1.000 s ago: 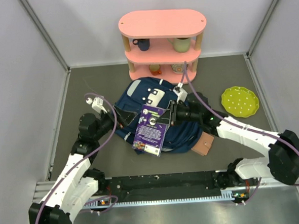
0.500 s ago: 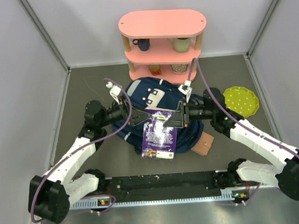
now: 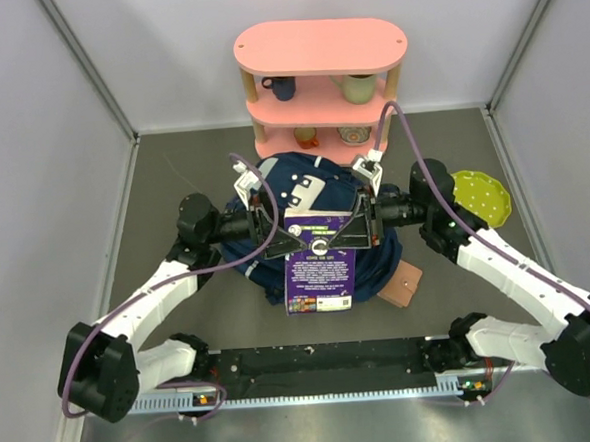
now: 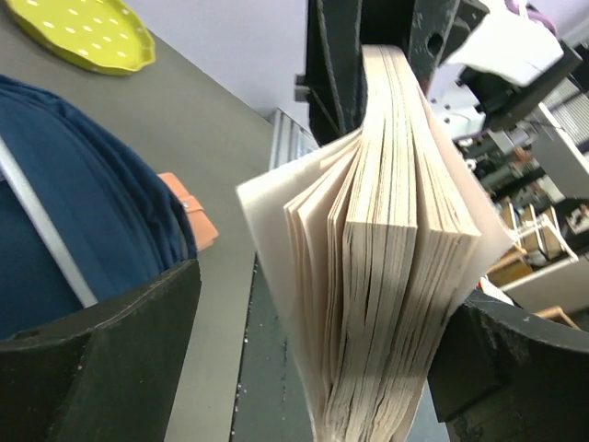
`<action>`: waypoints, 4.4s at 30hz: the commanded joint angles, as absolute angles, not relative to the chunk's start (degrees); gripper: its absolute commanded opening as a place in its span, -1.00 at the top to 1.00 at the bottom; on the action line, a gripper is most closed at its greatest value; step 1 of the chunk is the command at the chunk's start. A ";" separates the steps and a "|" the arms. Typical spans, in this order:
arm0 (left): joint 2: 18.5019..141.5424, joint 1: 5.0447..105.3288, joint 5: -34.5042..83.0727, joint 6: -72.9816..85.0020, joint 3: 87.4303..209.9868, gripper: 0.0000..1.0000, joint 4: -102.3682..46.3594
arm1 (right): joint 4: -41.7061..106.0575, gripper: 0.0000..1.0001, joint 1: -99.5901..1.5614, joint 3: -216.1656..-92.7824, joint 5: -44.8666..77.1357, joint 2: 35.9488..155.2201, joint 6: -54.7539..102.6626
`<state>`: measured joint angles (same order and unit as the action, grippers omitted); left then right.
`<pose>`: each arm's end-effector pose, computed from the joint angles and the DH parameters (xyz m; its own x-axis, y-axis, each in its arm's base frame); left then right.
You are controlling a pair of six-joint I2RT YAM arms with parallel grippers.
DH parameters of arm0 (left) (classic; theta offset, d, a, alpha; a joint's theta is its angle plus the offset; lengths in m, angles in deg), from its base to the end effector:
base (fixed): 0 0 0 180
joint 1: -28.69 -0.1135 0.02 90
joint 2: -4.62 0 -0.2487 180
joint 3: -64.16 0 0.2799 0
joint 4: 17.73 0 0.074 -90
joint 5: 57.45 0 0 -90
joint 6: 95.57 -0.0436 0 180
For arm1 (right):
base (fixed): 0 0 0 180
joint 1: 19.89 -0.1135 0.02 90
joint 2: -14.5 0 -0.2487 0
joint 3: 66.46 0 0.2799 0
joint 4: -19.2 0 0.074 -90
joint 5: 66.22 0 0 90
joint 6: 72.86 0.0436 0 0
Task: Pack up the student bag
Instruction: Pick up the book from the center of the board, then place the book in the student bag.
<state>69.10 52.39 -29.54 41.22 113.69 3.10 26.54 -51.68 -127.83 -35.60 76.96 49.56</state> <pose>0.2383 -0.1467 0.2754 -0.6596 -0.0831 -0.7471 0.7483 0.0215 -0.6630 0.2183 0.1794 0.3146 -0.6370 -0.0735 -0.7674 -0.7705 0.0283 0.6368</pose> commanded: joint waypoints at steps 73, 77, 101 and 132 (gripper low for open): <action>70.64 62.08 18.20 43.68 117.40 -0.93 -15.11 | 38.69 1.00 -50.48 -110.38 35.34 49.41 69.71; 71.93 66.47 24.89 33.38 124.16 -0.97 -27.81 | 54.06 1.00 -49.59 -115.04 47.05 45.88 67.50; 112.45 88.63 23.84 25.72 159.59 -0.58 -44.43 | 82.47 1.00 -49.51 -130.70 74.50 34.89 62.40; 106.94 88.19 41.59 19.13 160.49 1.00 -56.83 | 80.27 1.00 -49.42 -127.36 67.99 36.12 61.70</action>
<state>118.15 89.55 35.40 23.71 163.54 -53.24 84.77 -49.71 -126.83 68.46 35.78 63.09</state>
